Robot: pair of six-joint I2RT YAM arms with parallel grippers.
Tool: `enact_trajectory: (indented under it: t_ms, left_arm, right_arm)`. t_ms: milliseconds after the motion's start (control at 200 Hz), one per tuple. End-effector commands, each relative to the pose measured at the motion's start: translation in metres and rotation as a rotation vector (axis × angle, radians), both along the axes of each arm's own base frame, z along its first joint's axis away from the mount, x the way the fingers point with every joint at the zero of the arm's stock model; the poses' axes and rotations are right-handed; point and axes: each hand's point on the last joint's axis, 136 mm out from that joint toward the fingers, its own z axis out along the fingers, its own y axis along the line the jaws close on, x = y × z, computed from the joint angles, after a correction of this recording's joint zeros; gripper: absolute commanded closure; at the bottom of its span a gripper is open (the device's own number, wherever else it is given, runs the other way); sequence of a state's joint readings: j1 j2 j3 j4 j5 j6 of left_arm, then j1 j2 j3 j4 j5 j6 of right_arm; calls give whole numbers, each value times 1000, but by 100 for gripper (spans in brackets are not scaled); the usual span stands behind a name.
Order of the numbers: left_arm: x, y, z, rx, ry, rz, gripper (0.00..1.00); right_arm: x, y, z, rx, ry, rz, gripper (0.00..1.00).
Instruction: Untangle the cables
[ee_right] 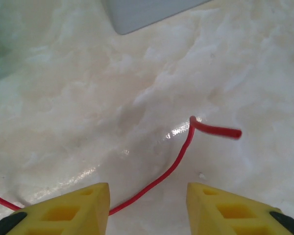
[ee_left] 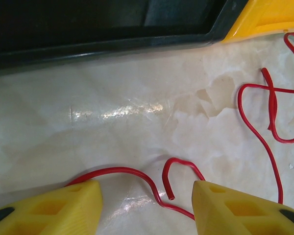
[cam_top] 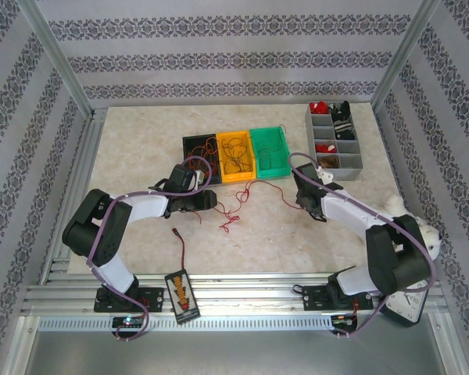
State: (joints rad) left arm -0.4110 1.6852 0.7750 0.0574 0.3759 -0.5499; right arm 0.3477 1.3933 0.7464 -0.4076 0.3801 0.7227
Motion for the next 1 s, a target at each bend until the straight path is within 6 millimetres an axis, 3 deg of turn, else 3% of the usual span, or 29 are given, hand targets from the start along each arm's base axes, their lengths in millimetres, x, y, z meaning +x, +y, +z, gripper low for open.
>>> enact_trajectory:
  t_ms: [0,100,175,280,385,480,640,849,929,994]
  left_arm:
    - [-16,31,-41,163,89,40,46]
    - [-16,32,-41,166,89,42,46]
    - [-15,32,-41,167,88,50,46]
    - [-14,34,-42,173,87,64,46]
    - [-14,37,-43,183,88,77,45]
    - [-14,37,-42,186,87,75,45]
    - [-15,37,-42,189,90,69,46]
    - [-16,37,-41,188,89,67,45]
    - [-17,37,-41,189,92,67,46]
    - [-16,37,-41,190,94,67,45]
  right_arm:
    - [14,10,42,-29,-146,48,49]
    - [22,35,71,-65,-242,174,44]
    - [27,74,77,-33,-255,340,42]
    - [18,144,64,13,-190,639,43]
    - [-11,211,42,37,-96,958,43]
    - [-37,249,25,103,-4,1138,43]
    - [-50,269,2,194,99,1195,42]
    - [-46,265,-19,140,157,1189,44]
    - [-49,264,-24,140,176,1192,51]
    - [-50,260,-27,134,186,1183,63]
